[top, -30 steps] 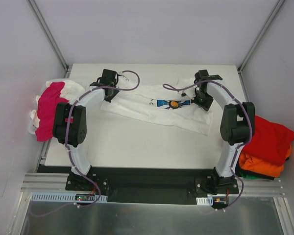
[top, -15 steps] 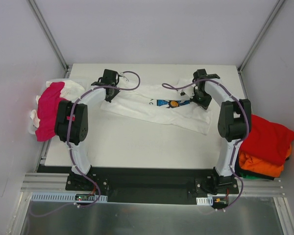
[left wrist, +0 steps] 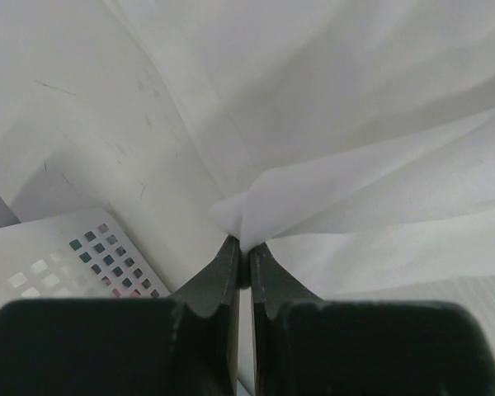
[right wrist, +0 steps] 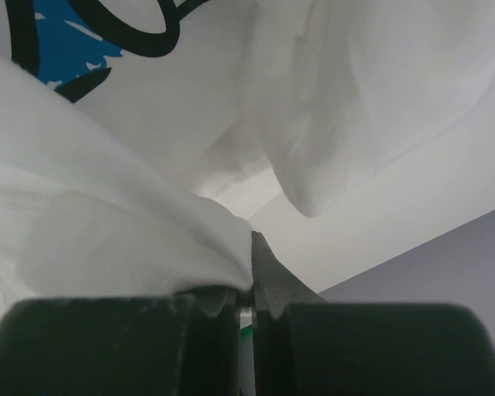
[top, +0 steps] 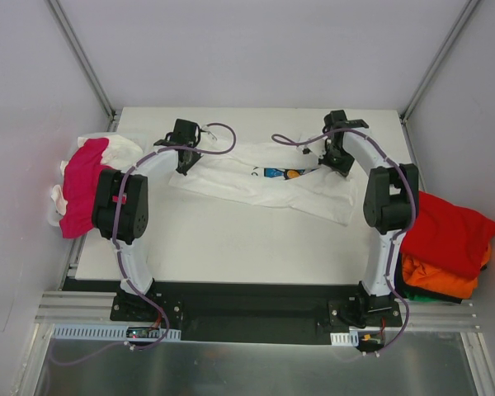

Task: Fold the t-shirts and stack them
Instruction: Fold the flattened tshirt in 1/3 of the way

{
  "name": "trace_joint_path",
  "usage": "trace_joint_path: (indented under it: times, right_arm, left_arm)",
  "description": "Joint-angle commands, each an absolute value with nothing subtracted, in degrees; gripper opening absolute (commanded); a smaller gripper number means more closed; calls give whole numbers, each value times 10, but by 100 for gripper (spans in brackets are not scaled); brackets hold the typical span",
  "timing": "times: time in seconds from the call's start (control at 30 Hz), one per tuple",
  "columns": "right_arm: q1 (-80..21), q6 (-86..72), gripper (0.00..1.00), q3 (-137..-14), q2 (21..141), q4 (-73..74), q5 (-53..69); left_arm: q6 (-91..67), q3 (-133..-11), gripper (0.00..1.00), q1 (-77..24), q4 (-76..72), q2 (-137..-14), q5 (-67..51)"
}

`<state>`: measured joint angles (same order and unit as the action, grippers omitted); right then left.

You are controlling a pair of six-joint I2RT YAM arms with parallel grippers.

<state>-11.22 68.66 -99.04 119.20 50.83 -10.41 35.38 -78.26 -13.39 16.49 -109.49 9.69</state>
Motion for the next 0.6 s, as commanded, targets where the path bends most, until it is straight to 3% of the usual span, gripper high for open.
trace_joint_path:
  times: [0.0, 0.1, 0.33, 0.57]
  right_arm:
    - [-109, 700, 1, -1020, 1203, 511, -118]
    - [-108, 700, 2, -1025, 1211, 507, -120]
    - [-108, 696, 43, -1019, 1214, 490, -125]
    - [-108, 686, 58, -1007, 1196, 473, -135]
  left_arm:
    - [357, -778, 0, -127, 163, -1092, 103]
    - [356, -777, 0, -128, 163, -1092, 104]
    - [357, -775, 0, -128, 163, -1092, 106]
    - [354, -774, 0, -131, 163, -1092, 106]
